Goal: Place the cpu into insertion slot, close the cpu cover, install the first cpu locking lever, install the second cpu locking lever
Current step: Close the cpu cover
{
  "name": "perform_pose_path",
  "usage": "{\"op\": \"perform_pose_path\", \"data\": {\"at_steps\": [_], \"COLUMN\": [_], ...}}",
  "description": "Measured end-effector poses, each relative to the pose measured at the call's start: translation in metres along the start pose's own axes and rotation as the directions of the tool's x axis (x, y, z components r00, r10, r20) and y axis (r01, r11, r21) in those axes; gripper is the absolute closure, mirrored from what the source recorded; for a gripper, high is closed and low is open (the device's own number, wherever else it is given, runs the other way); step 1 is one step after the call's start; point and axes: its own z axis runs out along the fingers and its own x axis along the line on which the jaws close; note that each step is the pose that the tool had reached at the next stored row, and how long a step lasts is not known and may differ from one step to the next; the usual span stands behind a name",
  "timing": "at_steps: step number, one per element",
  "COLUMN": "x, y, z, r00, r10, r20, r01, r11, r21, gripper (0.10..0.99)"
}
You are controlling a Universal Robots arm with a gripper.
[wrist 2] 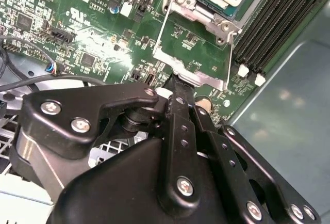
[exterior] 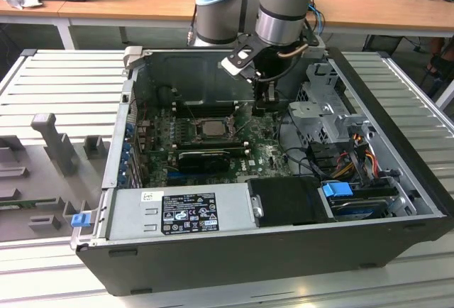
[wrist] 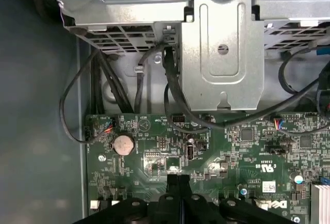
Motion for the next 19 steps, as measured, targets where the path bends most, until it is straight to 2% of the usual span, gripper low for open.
{"op": "perform_pose_path", "data": {"at_steps": [6, 9, 12, 19], "x": [-0.0001, -0.0003, -0.0004, -0.0005], "y": [-0.0061, -0.0144, -0.0181, -0.0226], "z": [0.0002, 0.0004, 0.0005, 0.0006], "r00": [1.0000, 1.0000, 1.0000, 1.0000], "r10": [-0.002, -0.002, -0.002, -0.002], "r20": [-0.0003, -0.0004, -0.0006, -0.0005], "r01": [0.002, 0.002, 0.002, 0.002], "r11": [1.0000, 0.9999, 0.9999, 0.9999], "r21": [-0.003, -0.011, -0.013, -0.013], "gripper": [0.980, 0.980, 0.980, 0.980]}}
